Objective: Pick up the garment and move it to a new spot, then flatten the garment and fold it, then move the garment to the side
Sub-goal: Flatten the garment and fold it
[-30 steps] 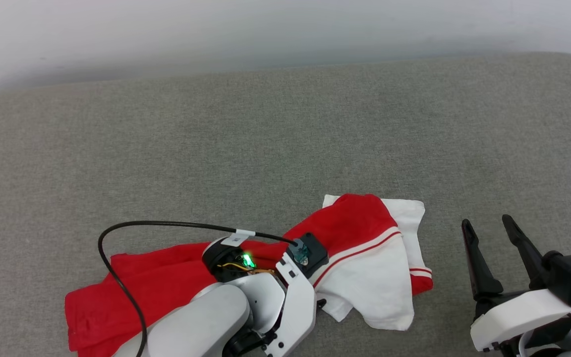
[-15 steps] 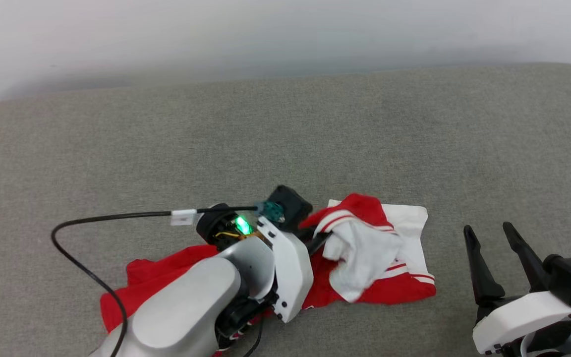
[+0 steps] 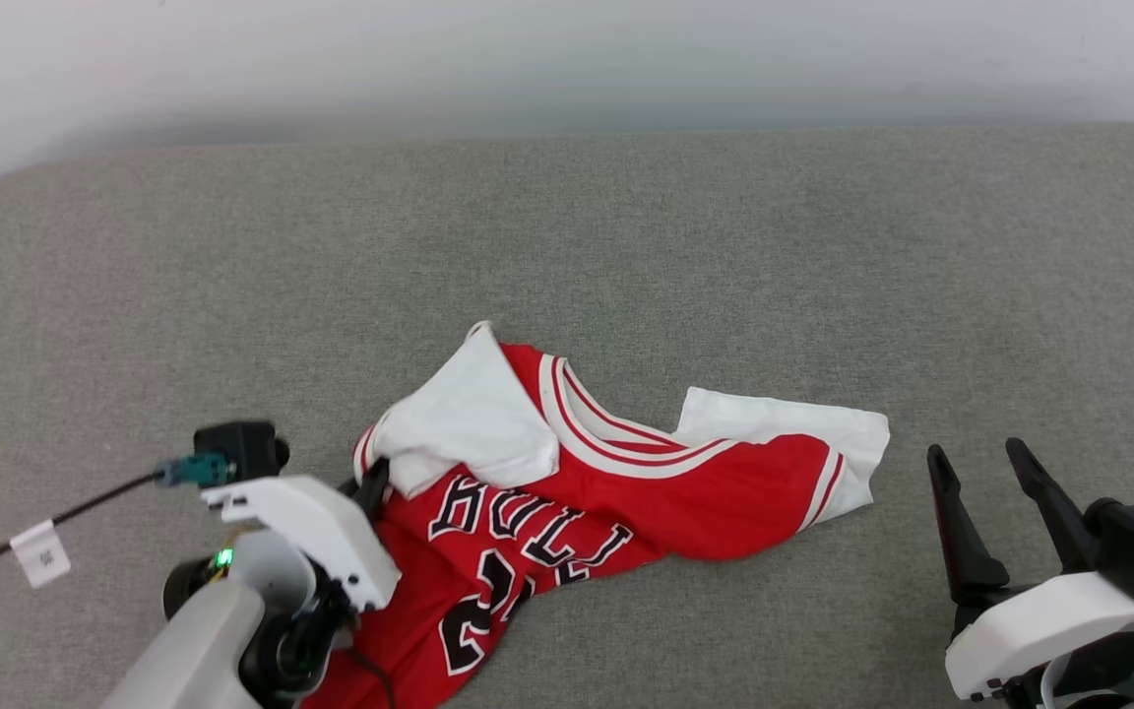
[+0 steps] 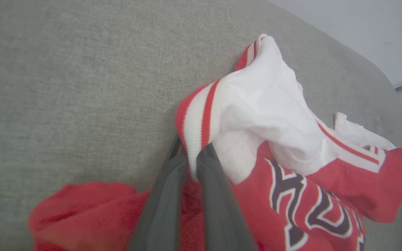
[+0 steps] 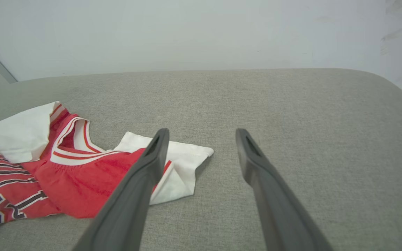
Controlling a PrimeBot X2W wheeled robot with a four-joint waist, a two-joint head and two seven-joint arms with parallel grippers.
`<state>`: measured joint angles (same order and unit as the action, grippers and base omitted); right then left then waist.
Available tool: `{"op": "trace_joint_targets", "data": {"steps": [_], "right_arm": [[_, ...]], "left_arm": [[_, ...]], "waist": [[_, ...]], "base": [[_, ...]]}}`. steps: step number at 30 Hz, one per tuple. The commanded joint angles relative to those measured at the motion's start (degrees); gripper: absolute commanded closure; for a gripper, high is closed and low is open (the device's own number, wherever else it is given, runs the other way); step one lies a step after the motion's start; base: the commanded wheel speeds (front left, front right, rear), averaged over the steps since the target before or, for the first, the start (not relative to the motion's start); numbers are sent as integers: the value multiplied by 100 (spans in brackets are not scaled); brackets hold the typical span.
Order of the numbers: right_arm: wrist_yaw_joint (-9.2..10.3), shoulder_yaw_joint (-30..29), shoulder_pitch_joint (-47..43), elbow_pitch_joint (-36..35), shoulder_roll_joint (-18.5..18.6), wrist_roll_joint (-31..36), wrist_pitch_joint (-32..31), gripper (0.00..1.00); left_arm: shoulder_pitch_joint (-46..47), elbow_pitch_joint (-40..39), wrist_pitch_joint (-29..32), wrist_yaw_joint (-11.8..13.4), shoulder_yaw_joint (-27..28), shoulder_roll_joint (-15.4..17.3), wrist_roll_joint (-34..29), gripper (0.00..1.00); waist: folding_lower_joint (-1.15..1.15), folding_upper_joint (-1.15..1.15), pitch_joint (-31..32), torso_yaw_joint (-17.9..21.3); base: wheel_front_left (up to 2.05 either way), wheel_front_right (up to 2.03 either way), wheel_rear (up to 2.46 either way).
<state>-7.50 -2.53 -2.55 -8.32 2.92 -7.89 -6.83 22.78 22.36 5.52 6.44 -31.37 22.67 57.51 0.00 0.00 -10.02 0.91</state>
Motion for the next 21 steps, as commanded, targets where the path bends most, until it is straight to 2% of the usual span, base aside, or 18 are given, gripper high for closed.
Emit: {"op": "trace_joint_targets", "data": {"steps": [1, 3, 4, 8, 15, 17, 21], "right_arm": [[2, -26, 48, -21, -6, 25, 5, 0], [2, -60, 46, -21, -6, 38, 11, 0], [2, -82, 46, -19, -6, 45, 17, 0], [2, -128, 32, -19, -6, 89, 3, 0], [2, -119, -150, -54, -6, 171, -51, 0], [2, -114, -191, -85, -6, 182, -69, 0], [2, -109, -232, -123, -6, 158, -122, 0]], "left_arm": [[-174, 121, -29, -44, 59, -20, 99, 100], [-294, 220, -84, -80, 67, -37, 148, 53], [-330, 261, -135, -99, 40, -38, 97, 0], [-381, 233, -588, -83, -89, 1, -256, 0], [-494, -230, -1570, 289, -312, 111, -1140, 0], [-451, -384, -1645, 386, -392, 160, -1337, 0], [-242, -585, -1559, 423, -549, 217, -1571, 0]], "waist": [[0, 0, -20, -1], [0, 0, -14, -8], [0, 0, 0, -17], [0, 0, 146, -55], [0, 0, 587, -135], [0, 0, 671, -161], [0, 0, 719, -191]], "base": [[0, 0, 0], [0, 0, 0], [0, 0, 0], [0, 0, 0], [0, 0, 0], [0, 0, 0], [0, 0, 0]]}}
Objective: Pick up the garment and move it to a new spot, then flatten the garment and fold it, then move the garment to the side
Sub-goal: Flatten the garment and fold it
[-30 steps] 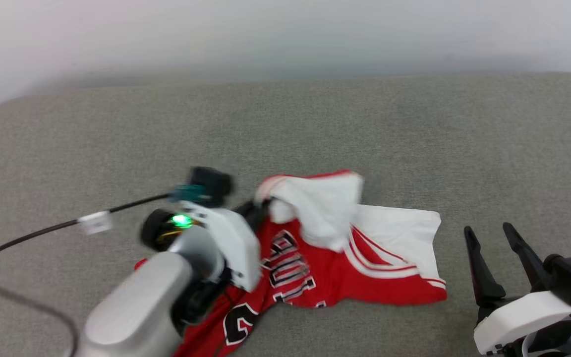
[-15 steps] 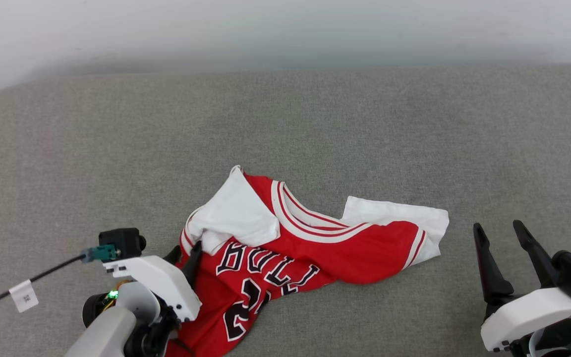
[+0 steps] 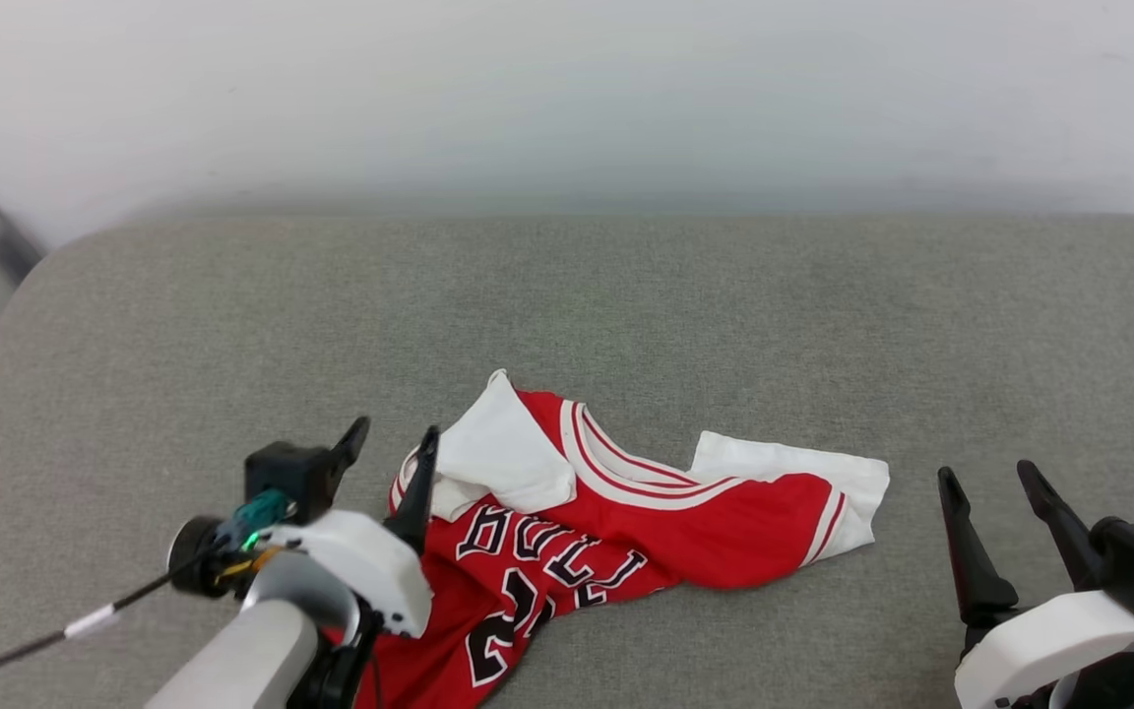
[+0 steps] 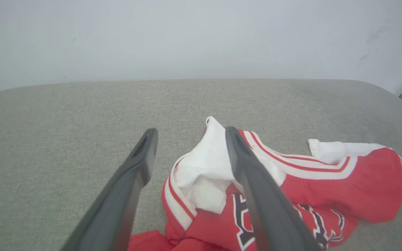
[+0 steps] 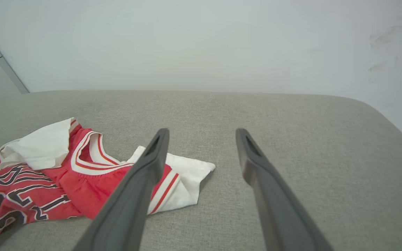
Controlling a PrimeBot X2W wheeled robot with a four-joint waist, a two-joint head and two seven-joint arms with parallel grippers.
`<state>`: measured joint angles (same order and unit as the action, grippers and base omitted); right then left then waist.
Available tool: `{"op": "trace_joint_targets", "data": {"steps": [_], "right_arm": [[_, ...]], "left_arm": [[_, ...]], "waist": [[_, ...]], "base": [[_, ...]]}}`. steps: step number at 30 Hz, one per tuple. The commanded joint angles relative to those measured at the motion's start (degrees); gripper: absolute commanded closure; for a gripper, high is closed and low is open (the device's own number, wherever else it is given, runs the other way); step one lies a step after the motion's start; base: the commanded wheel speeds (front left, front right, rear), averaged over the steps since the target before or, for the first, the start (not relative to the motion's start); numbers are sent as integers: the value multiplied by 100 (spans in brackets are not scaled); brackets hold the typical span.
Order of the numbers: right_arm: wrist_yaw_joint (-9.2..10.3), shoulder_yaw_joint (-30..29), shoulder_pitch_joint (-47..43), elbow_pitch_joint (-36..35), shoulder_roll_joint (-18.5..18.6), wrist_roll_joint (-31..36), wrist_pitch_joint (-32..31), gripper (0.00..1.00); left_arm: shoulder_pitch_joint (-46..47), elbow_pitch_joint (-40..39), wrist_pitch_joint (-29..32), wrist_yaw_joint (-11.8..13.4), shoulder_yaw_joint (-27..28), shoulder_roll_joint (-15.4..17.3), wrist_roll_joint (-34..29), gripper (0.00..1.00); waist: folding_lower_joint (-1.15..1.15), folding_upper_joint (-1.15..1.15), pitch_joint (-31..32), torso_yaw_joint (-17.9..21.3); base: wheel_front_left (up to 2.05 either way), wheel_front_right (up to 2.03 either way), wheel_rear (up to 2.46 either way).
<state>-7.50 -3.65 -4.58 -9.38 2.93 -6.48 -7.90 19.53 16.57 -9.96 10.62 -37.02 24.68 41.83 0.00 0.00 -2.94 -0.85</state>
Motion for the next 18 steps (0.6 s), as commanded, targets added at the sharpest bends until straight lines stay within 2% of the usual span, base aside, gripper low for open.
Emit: {"op": "trace_joint_targets", "data": {"steps": [1, 4, 14, 18], "right_arm": [[2, 13, -24, -36, -8, 9, -8, 0], [2, 66, 24, -83, -7, 4, -31, 0], [2, 197, 224, -3, -8, -60, 29, 0], [2, 196, 250, 86, -7, -125, 98, 0]], "left_arm": [[178, -47, 79, -14, -50, 34, -66, 0], [495, -78, 486, -193, -268, 38, -142, 0], [1517, 442, 2621, -1176, -1017, 145, 86, 0], [1665, 687, 3308, -1387, -1235, 175, 224, 0]], "waist": [[0, 0, -3, -18], [0, 0, -108, -3], [0, 0, -617, 297], [0, 0, -748, 400]], "base": [[0, 0, 0], [0, 0, 0], [0, 0, 0], [0, 0, 0]]}}
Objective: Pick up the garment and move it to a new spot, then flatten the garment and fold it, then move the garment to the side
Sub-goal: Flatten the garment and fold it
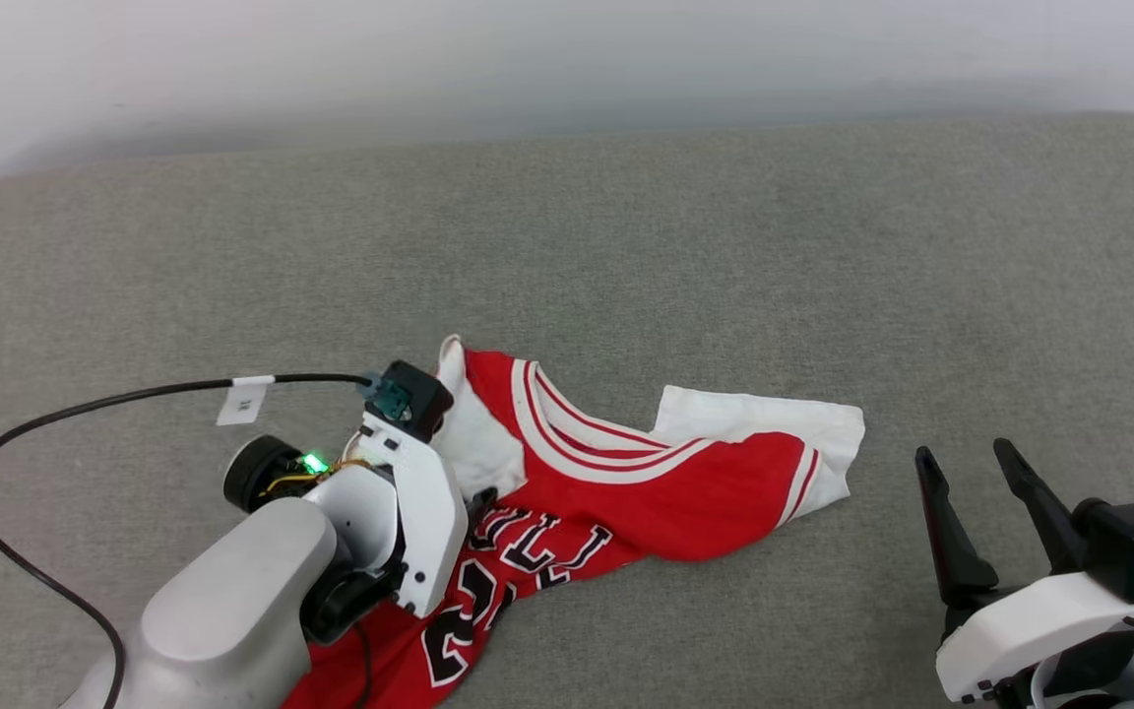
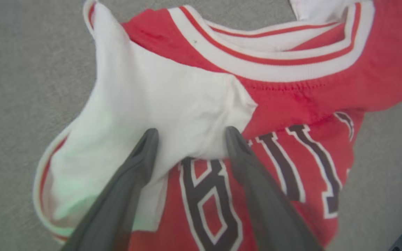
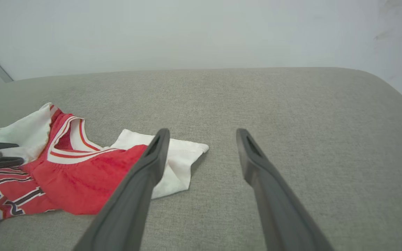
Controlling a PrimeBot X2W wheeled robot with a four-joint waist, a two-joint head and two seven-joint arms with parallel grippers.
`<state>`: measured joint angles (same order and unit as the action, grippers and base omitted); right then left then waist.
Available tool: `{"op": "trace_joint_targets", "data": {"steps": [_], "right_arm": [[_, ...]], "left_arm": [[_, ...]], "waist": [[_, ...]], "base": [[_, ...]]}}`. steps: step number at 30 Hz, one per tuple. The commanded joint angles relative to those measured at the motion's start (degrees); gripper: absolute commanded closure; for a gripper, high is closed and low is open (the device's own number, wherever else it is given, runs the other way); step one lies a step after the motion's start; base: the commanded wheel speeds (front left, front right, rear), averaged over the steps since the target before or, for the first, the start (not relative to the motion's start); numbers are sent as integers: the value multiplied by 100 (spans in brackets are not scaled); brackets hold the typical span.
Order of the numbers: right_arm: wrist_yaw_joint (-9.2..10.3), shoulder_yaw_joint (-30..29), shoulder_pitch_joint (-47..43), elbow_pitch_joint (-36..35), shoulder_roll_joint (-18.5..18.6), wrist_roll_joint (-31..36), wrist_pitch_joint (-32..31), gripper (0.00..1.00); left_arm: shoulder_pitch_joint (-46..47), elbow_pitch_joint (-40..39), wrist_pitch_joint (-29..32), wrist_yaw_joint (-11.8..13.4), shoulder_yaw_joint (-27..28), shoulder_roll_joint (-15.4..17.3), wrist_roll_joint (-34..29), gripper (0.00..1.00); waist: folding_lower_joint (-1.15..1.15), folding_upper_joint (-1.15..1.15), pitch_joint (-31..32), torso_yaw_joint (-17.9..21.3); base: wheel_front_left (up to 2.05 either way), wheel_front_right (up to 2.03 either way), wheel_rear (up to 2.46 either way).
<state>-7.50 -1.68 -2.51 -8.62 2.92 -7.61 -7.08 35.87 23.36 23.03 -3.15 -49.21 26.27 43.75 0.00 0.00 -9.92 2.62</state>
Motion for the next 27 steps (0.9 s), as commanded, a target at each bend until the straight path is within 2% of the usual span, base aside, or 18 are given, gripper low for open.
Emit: {"op": "trace_joint_targets", "data": {"steps": [1, 2, 3, 4, 6, 13, 16, 22, 27], "right_arm": [[2, -4, 54, 34, -7, -27, 31, 0], [2, 0, 68, 52, -7, -37, 55, 0], [2, -8, 82, 69, -7, -48, 66, 0], [2, -20, 83, 90, -7, -49, 71, 0], [2, -22, 90, 123, -7, -72, 92, 0], [2, -88, 106, 234, -7, -89, 114, 0], [2, -103, 104, 230, -6, -59, 73, 0], [2, -121, 89, 143, -6, -19, -16, 0], [2, -143, 105, 68, -6, 5, -38, 0]], "left_arm": [[63, 62, 174, -45, -53, 13, 74, 0], [95, 93, 313, -81, -90, 16, 109, 0], [112, 130, 445, -96, -118, 23, 151, 9], [104, 155, 543, -124, -151, 28, 186, 53], [98, 167, 660, -149, -179, 41, 234, 100], [198, -77, -185, 77, 192, 10, 178, 100], [38, -214, -708, 264, 632, -20, 432, 100], [-578, -126, -1577, 788, 1652, 141, 1138, 100], [-1362, 142, -1891, 1027, 2125, 202, 1618, 100]], "waist": [[0, 0, -74, 71], [0, 0, -93, 86], [0, 0, -113, 100], [0, 0, -125, 107], [0, 0, -144, 116], [0, 0, -72, -13], [0, 0, -13, -111], [0, 0, 1, -257], [0, 0, -71, -311]], "base": [[0, 0, 0], [0, 0, 0], [0, 0, 0], [0, 0, 0], [0, 0, 0], [0, 0, 0], [0, 0, 0], [0, 0, 0], [0, 0, 0]]}}
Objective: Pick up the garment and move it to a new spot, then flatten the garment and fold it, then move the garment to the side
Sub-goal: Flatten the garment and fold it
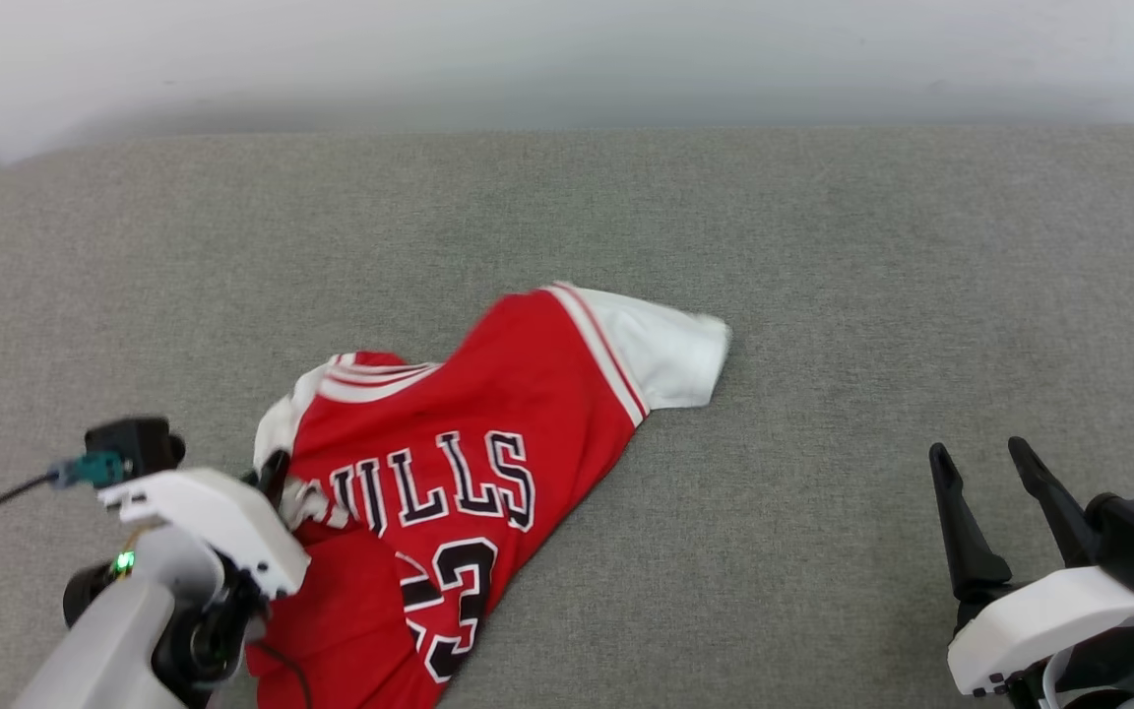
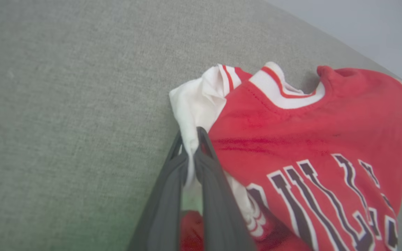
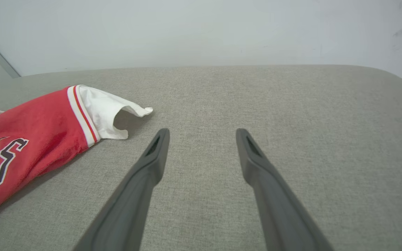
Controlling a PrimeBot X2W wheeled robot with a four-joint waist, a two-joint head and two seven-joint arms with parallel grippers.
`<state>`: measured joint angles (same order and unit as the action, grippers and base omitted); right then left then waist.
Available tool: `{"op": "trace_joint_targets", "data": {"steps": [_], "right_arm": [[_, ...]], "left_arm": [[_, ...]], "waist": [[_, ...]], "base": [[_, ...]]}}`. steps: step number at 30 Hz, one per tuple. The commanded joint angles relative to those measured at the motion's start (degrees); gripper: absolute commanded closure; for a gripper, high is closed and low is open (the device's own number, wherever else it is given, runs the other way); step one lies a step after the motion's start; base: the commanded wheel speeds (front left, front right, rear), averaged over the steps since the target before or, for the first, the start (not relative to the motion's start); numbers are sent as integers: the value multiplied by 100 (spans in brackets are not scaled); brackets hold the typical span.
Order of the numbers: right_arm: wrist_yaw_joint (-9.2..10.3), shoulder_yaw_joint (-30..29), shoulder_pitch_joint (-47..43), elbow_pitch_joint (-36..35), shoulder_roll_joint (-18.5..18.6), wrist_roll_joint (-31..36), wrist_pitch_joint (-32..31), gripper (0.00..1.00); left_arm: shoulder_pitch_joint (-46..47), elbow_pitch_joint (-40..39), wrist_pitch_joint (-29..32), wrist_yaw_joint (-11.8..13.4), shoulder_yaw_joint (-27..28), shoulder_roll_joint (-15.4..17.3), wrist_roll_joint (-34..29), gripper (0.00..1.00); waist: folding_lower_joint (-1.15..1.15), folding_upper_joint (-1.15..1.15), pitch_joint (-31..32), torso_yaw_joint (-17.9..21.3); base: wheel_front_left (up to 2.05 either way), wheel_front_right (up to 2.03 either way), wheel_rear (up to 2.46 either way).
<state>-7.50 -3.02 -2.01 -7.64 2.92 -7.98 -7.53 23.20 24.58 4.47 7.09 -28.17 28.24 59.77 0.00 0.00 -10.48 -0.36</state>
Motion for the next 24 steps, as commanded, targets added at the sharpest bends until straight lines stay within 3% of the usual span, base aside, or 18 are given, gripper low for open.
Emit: {"op": "trace_joint_targets", "data": {"steps": [1, 2, 3, 14, 24], "right_arm": [[2, -15, 59, -39, -6, 41, 4, 0], [2, -32, 61, -44, -6, 47, -1, 0], [2, -51, 64, -57, -6, 57, -7, 0], [2, -85, -92, -53, -6, 79, 21, 0], [2, -98, -311, 94, -6, -165, -105, 0]], "left_arm": [[-200, 58, -70, 9, 55, 10, 68, 100], [-291, 92, -98, 26, 75, -13, 113, 65], [-376, 112, -138, 30, 75, -32, 124, 0], [-715, -302, -1806, 427, 79, -110, -879, 0], [-1394, -1710, -1969, 823, 433, -269, -2285, 0]], "waist": [[0, 0, -23, -21], [0, 0, -24, -34], [0, 0, -22, -47], [0, 0, 458, -115], [0, 0, 890, -234]], "base": [[0, 0, 0], [0, 0, 0], [0, 0, 0], [0, 0, 0], [0, 0, 0]]}}
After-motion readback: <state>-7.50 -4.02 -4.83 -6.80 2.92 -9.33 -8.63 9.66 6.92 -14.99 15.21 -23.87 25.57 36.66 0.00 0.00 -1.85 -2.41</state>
